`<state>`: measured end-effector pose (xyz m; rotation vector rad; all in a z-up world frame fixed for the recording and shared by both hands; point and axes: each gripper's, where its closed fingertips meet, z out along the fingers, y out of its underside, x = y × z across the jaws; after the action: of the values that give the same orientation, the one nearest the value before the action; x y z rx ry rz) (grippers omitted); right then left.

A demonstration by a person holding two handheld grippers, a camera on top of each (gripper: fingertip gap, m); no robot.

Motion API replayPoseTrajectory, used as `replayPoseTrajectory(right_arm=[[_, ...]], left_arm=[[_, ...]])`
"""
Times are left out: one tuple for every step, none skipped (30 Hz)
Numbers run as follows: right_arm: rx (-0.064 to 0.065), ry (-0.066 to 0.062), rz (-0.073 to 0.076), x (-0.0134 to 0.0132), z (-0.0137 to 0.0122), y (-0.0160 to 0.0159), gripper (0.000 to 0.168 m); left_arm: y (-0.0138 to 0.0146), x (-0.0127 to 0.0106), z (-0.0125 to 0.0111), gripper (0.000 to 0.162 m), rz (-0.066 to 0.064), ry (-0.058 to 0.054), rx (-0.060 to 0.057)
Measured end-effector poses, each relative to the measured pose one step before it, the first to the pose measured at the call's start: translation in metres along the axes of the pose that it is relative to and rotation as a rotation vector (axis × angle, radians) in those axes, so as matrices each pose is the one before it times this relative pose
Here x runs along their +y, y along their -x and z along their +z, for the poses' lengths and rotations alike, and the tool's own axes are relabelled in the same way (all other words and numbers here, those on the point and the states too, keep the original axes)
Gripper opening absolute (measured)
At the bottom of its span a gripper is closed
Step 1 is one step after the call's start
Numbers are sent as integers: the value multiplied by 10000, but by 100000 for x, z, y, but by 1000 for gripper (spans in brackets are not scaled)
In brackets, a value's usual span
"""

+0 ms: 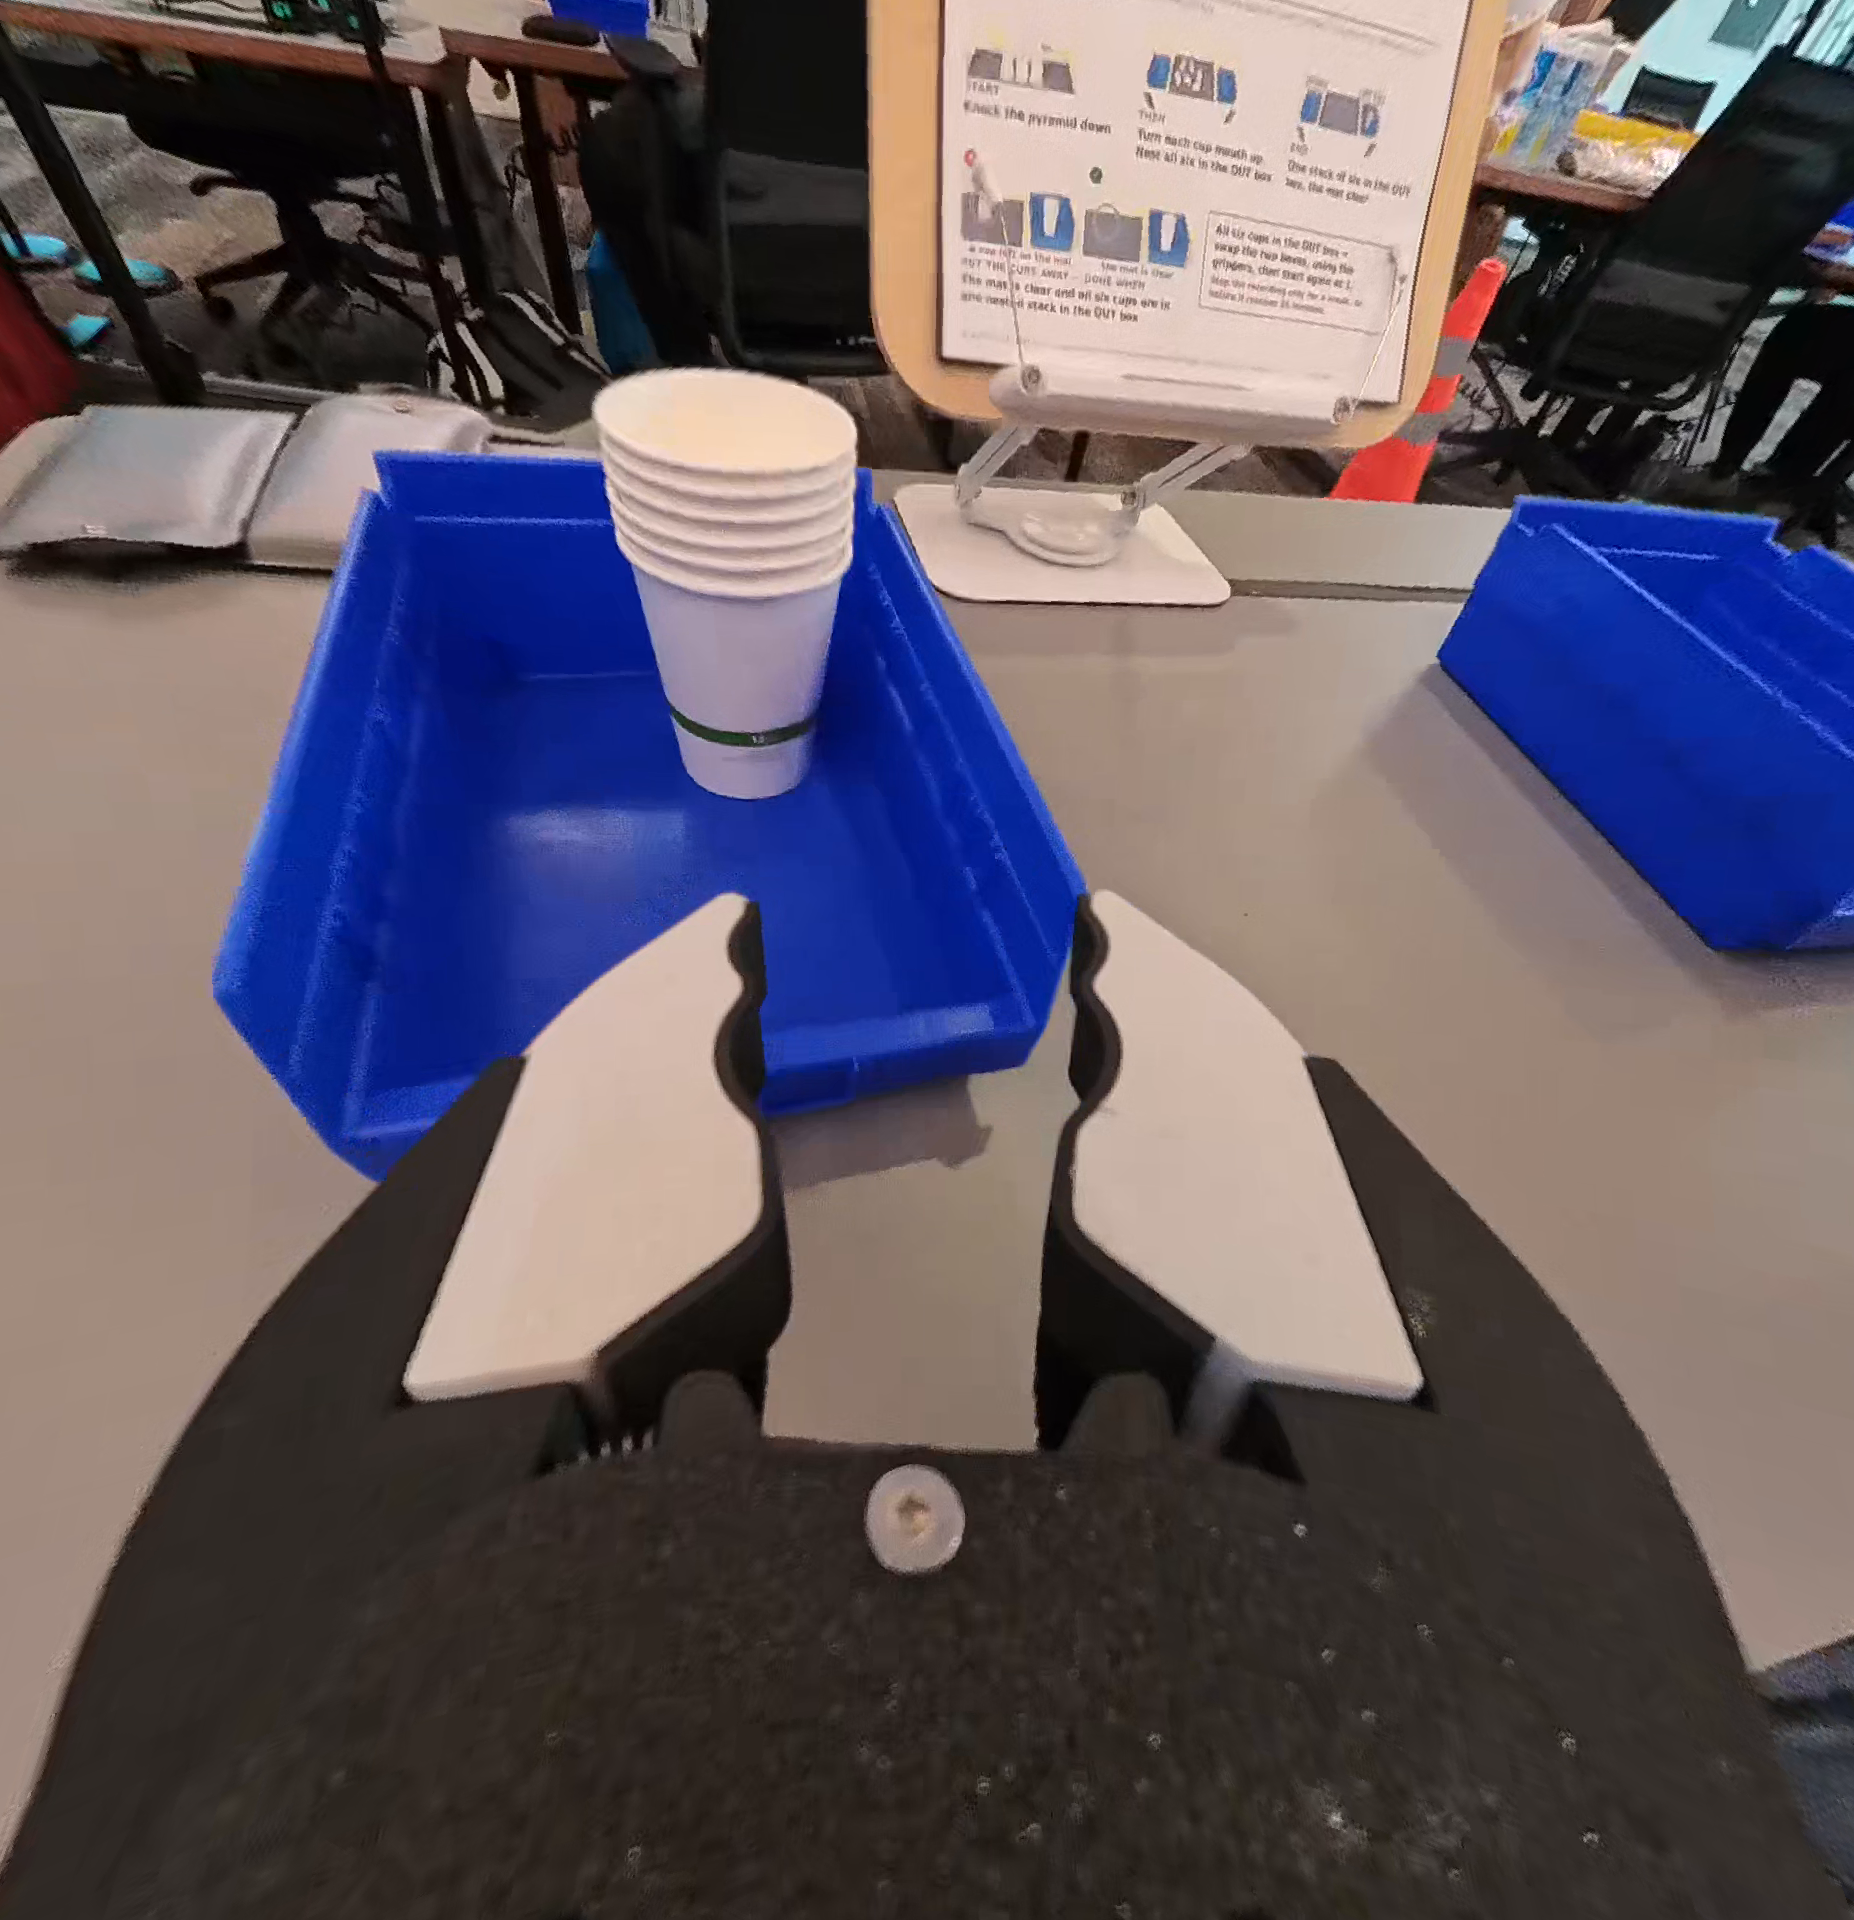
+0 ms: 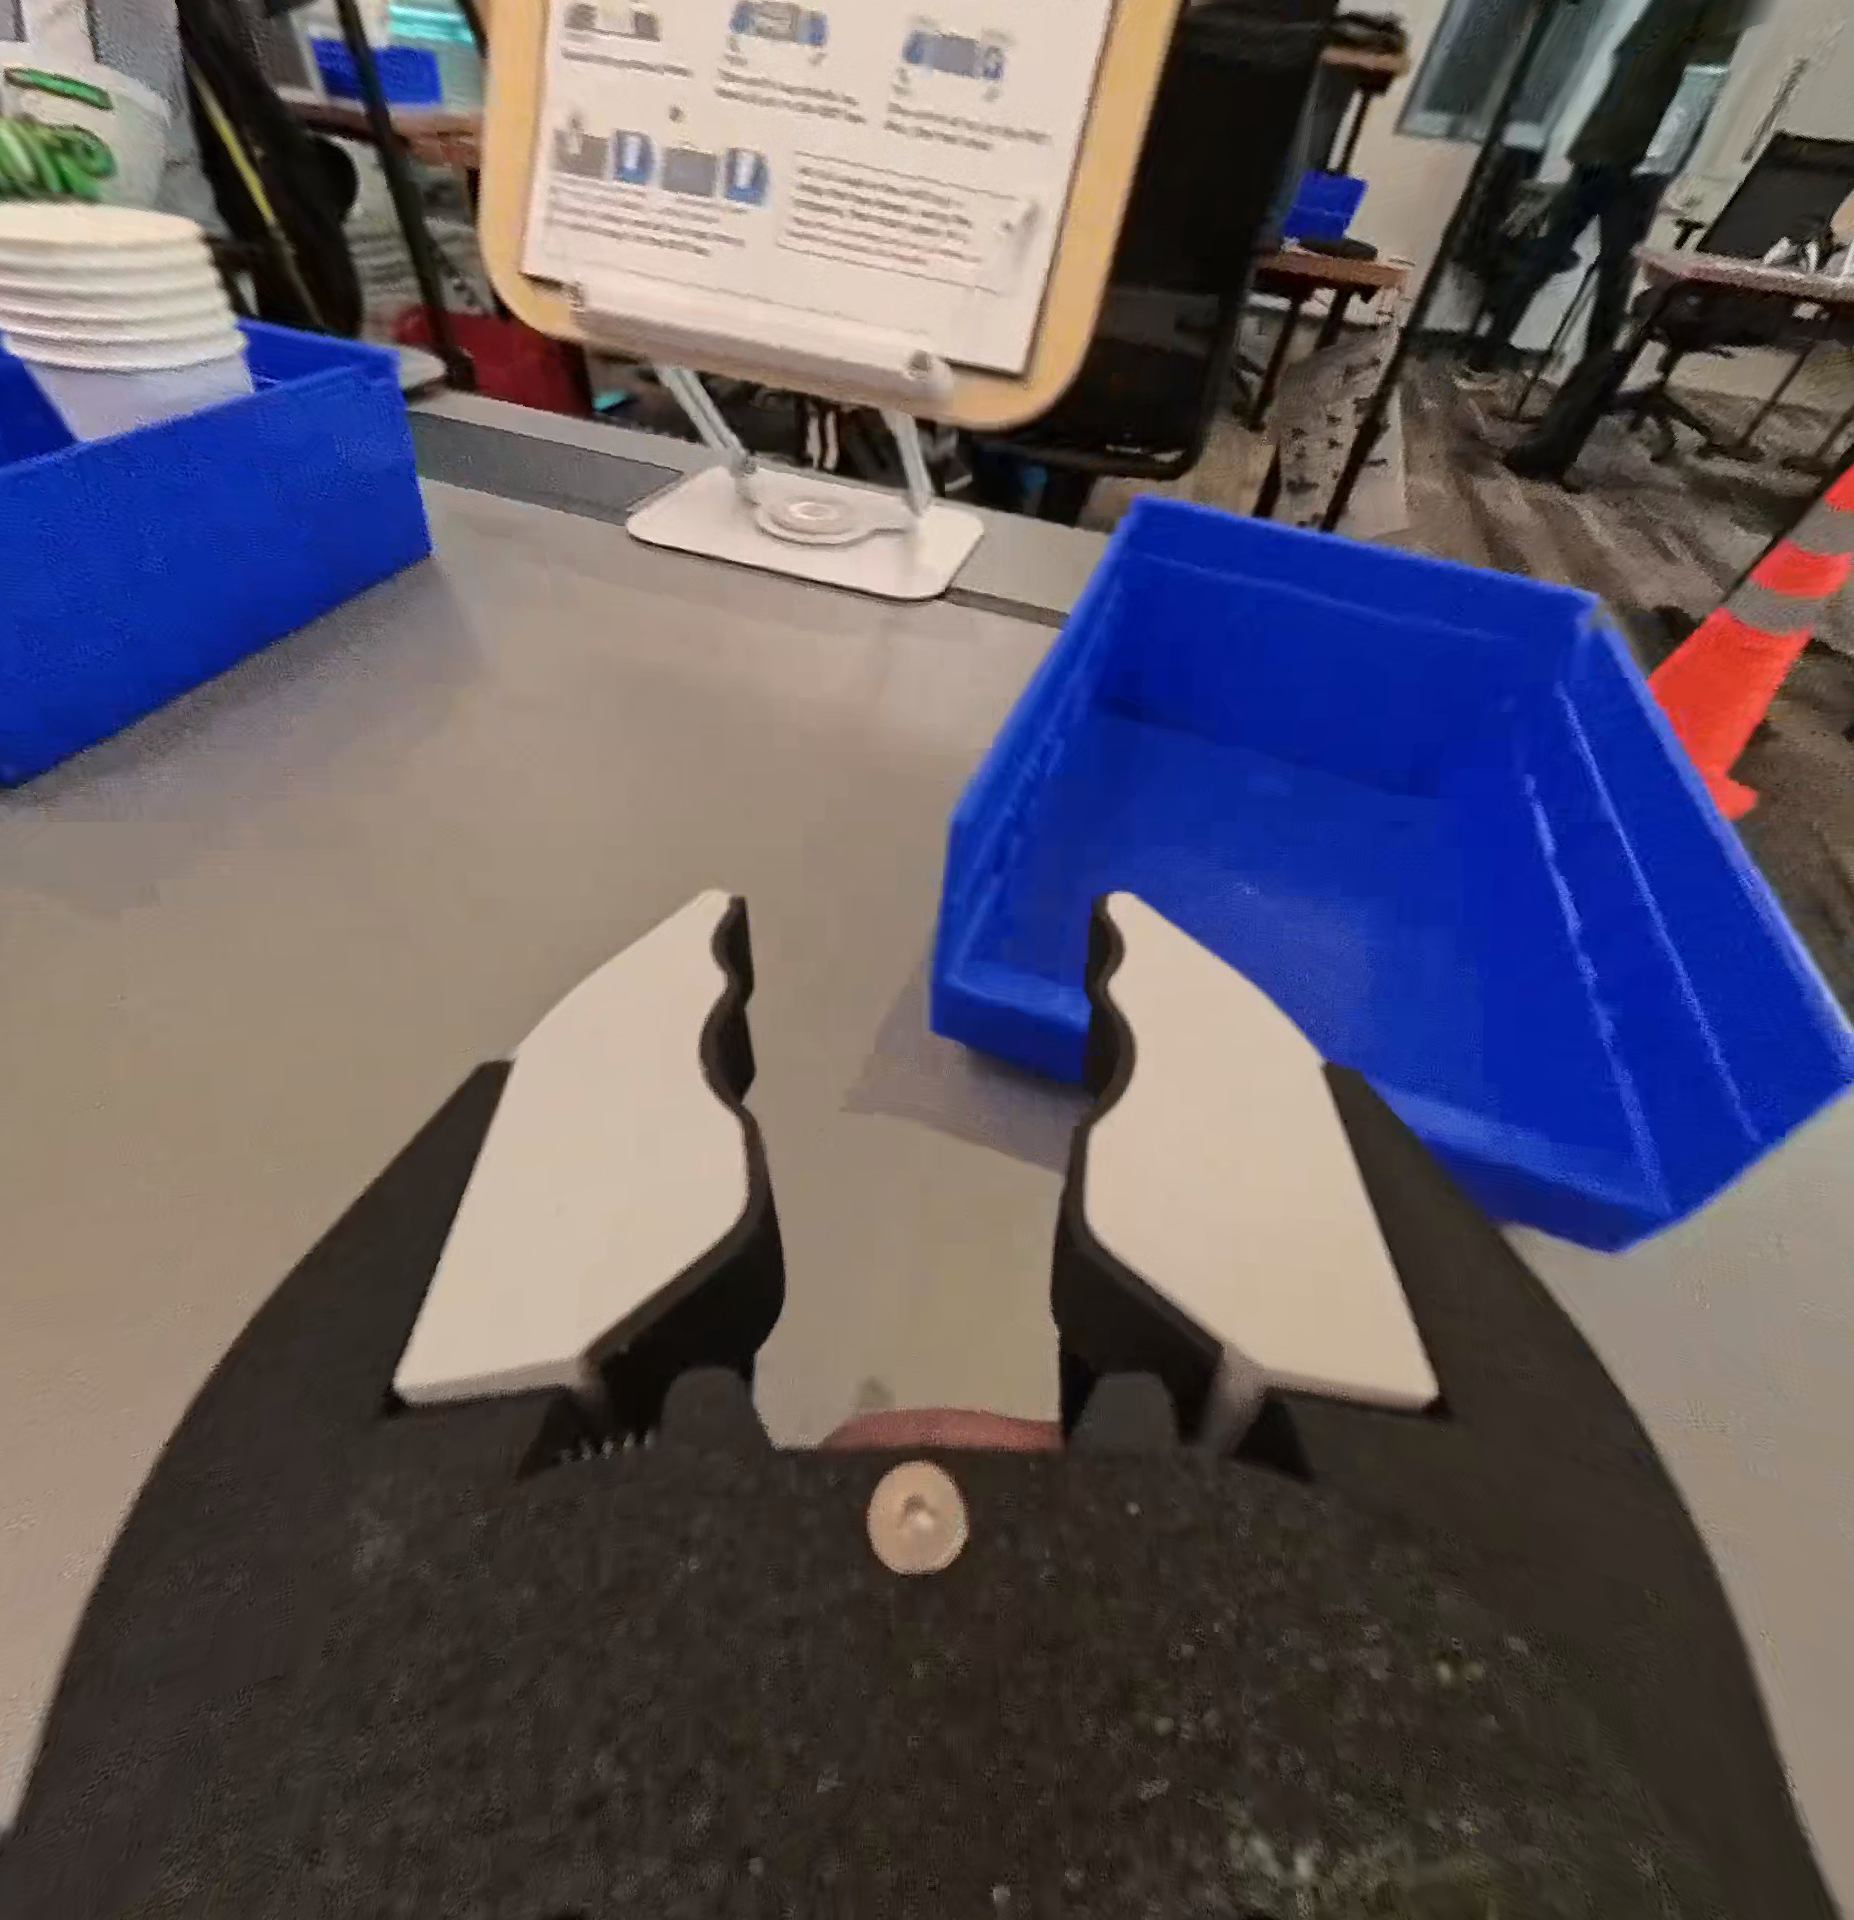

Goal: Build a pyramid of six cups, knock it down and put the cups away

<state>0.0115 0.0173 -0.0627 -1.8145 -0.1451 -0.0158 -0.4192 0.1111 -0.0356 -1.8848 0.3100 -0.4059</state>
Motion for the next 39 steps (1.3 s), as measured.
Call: replayPoseTrajectory(right_arm=[[214,-145,373,1143,-616,-1478,65],[311,-210,276,795,-620,-1428,68],[140,-182,155,301,-406,-1004,67],[275,-70,76,15,-287,-1081,67],[299,-87,48,-219,-236,-914,68],[158,-130,-91,-190,76,-672,68],[223,-7,-178,100,93,-608,67],[162,37,-156,276,150,-426,67],[2,139,-55,491,267,-126,66],[-57,188,66,534,289,-15,66],[-62,171,55,434,198,105,66],[-39,164,-86,276,81,222,66],[13,88,-198,97,43,252,66],[26,23,-185,17,-68,302,65],[-67,-26,-153,-60,-57,463,63],[-57,-19,-110,-14,-3,429,62],[-45,14,-69,65,34,342,62],[-74,43,-43,120,141,260,61],[-64,50,4,159,119,170,61],[-26,38,6,112,103,25,61],[52,-3,-112,-6,18,-25,61],[115,-34,-232,-93,-72,-65,61],[106,-31,-261,-110,-83,3,60],[67,-39,-194,-127,-57,29,59],[8,-46,-65,-80,-12,120,59],[-76,-54,51,-69,15,195,59],[-134,0,134,32,40,220,59],[-124,25,210,62,24,158,59],[-154,-12,315,-20,1,200,59],[-314,-28,462,-166,-46,475,60],[-502,-46,468,-361,-71,856,61],[-456,-56,217,-432,-53,963,61],[-302,-2,-14,-368,-41,867,62],[-282,-24,-165,-365,-54,902,62],[-232,-5,-237,-253,-75,859,63],[-202,7,-216,-136,-84,811,63],[-269,-31,-170,-83,-49,880,63],[-296,-11,-87,69,-4,888,62],[-275,20,-33,203,73,809,62]], left_arm=[[-33,959,196,56,140,7,-127],[243,1005,201,56,195,-14,-225],[387,880,94,57,192,-157,-248],[399,826,4,57,188,-204,-225],[387,838,-33,56,192,-99,-219],[52,682,57,56,238,49,-1],[-8,436,177,56,185,174,49],[119,70,202,57,50,104,-31],[40,-235,140,57,-52,-62,10],[-181,-211,79,57,-64,-95,134],[-89,-62,40,57,-53,-55,64],[-39,90,56,57,-47,2,29],[-167,297,140,57,-51,151,131],[-133,296,142,57,-89,154,120],[-35,194,105,57,-139,101,75],[-46,93,50,57,-161,52,89],[-80,-23,-9,57,-135,-15,115],[-66,-14,-20,57,-73,-3,80],[-38,33,0,57,0,22,43],[-10,43,19,57,46,24,2],[-5,119,30,57,63,67,-29],[-6,130,49,57,62,74,-47],[-79,135,56,57,49,62,-1],[-147,129,66,57,26,60,42],[-114,83,42,57,15,39,24],[-104,14,31,57,27,-1,19],[-155,32,51,57,46,24,58],[-215,83,50,57,65,52,113],[-371,37,17,57,95,25,214],[-704,-74,-34,55,113,-8,453],[-845,-200,-97,52,28,-34,553],[-943,-407,-89,52,-87,-59,673],[-1164,-448,-44,53,-73,90,905],[-751,-589,-89,53,55,174,696],[-99,-944,-171,53,192,23,301],[208,-1220,-226,54,319,-44,201],[614,-1340,-213,52,373,7,60],[849,-1343,-73,49,418,116,60],[835,-1079,173,48,423,381,212]])
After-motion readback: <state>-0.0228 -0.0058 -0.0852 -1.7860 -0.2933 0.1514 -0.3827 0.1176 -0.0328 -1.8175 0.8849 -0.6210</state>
